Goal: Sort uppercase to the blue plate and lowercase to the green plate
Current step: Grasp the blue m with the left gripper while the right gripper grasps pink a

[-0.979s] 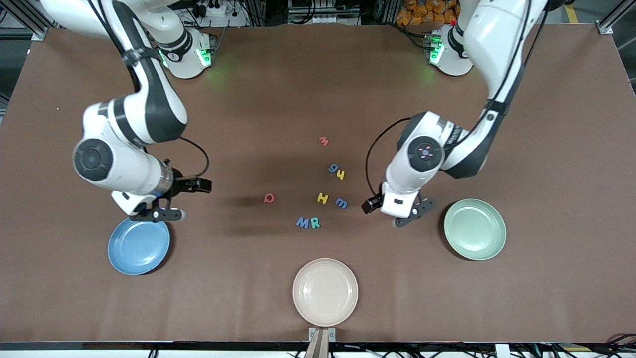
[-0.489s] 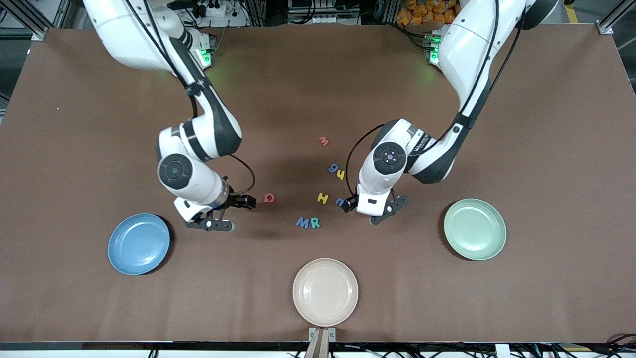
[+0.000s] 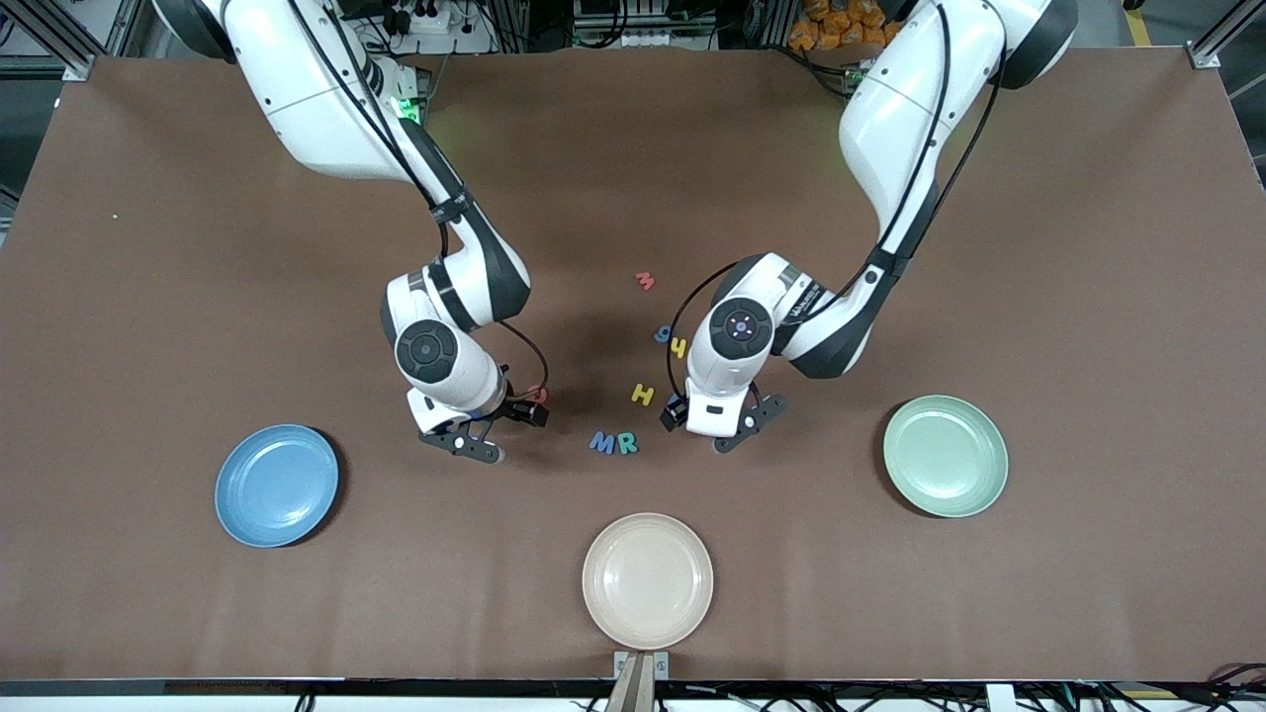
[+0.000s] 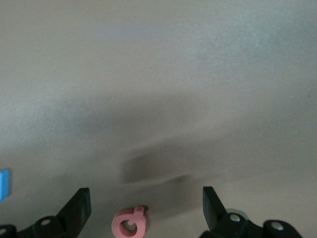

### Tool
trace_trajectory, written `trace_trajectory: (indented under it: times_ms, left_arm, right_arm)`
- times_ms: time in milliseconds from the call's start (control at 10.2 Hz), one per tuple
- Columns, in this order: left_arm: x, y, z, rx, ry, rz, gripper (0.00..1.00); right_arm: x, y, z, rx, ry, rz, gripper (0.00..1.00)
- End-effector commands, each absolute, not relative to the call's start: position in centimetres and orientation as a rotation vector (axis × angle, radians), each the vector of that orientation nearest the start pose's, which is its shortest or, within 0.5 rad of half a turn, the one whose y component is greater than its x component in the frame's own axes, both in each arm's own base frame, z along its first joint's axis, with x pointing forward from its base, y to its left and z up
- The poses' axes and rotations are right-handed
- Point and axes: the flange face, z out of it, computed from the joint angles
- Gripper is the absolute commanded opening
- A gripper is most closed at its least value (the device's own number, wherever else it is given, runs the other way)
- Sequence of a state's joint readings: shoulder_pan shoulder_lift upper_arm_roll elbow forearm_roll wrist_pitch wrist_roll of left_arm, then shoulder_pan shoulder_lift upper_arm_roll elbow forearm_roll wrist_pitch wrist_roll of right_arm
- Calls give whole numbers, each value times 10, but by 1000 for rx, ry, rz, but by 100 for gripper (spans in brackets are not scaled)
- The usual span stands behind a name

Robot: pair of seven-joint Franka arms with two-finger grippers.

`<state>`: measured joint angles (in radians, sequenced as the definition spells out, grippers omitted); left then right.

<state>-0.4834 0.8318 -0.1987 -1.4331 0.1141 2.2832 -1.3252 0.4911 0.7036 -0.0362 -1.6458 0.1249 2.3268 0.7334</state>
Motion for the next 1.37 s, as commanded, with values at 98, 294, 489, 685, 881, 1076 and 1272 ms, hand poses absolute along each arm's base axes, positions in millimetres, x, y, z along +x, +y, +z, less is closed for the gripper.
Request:
trace_trajectory:
  times_ms: [98,294,489,685,881,1076,1272]
  left_arm:
    - [584,-445,193,-3012,-1064,48,94]
    - [582,-451,182,-3007,-1070,67,93]
    - [579,-458,180,-3007,-1091,53,91]
    - [577,-460,170,-3007,-1109,53,84]
    - [573,-464,164,-3002,-1110,49,72]
    - [570,-467,161,-3006,-1090,51,42]
    - [570,-466,160,-3009,-1078,50,5]
  right_arm:
    - [601,311,190,-3012,745,104,100]
    - [586,318,173,-2985,773,50,100]
    - [582,323,172,-2976,786,46,100]
    - [577,331,172,-2981,767,48,100]
    - [574,334,171,-2985,763,54,100]
    - [574,335,171,-2985,761,54,100]
    - [569,340,169,-2996,749,67,100]
